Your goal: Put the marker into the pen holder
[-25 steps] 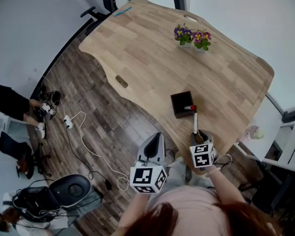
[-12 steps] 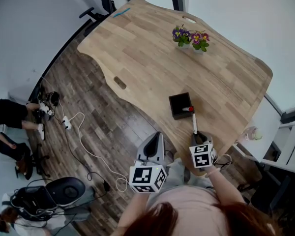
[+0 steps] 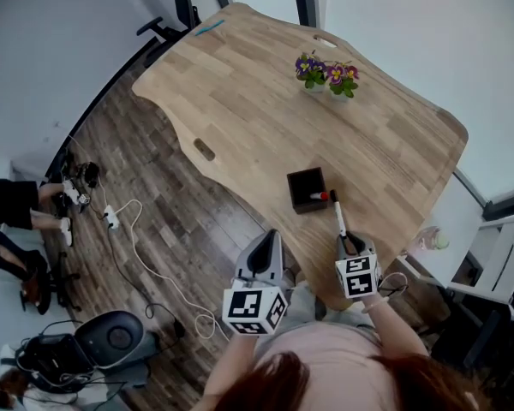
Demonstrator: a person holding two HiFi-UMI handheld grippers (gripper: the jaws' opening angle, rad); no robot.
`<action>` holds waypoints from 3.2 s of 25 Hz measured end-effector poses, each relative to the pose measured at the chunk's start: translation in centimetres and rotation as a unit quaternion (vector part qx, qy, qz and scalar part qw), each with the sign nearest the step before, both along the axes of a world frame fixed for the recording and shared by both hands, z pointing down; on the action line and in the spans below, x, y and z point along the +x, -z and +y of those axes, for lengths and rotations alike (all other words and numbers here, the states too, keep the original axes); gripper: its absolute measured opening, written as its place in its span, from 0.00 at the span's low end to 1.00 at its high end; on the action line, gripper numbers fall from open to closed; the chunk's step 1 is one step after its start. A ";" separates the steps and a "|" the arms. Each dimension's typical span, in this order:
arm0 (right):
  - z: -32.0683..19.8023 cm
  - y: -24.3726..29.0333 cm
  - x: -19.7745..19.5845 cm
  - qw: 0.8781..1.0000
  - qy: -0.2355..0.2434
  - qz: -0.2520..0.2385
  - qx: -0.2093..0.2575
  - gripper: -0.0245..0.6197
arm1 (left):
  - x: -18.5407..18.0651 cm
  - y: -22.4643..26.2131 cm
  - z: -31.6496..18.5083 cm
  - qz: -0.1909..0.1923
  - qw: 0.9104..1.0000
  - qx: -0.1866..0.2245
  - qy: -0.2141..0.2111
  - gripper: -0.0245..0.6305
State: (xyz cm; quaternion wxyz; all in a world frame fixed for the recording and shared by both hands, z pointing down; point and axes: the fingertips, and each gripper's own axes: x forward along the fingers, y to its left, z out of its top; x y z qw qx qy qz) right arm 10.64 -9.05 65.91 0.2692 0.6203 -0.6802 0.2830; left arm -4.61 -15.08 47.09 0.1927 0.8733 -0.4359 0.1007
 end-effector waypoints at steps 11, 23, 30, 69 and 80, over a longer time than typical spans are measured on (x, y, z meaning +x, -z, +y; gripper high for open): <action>-0.7 3.1 2.0 0.999 0.006 0.005 0.044 0.13 | 1.4 1.1 -0.2 0.011 1.000 0.012 -0.004 0.04; -1.0 6.3 3.6 0.997 0.015 0.001 0.071 0.13 | 1.9 1.7 -0.1 0.015 1.000 0.022 0.004 0.04; -1.3 8.2 4.1 0.996 0.014 -0.014 0.092 0.13 | 2.0 1.8 -0.1 0.011 1.000 0.024 0.006 0.04; -3.4 18.3 0.5 0.979 0.091 -0.056 0.171 0.13 | 1.5 2.5 0.3 0.014 0.999 0.046 -0.013 0.04; -4.4 18.3 -1.1 0.978 0.110 -0.068 0.164 0.13 | 0.9 2.4 0.3 0.013 0.999 0.046 -0.012 0.04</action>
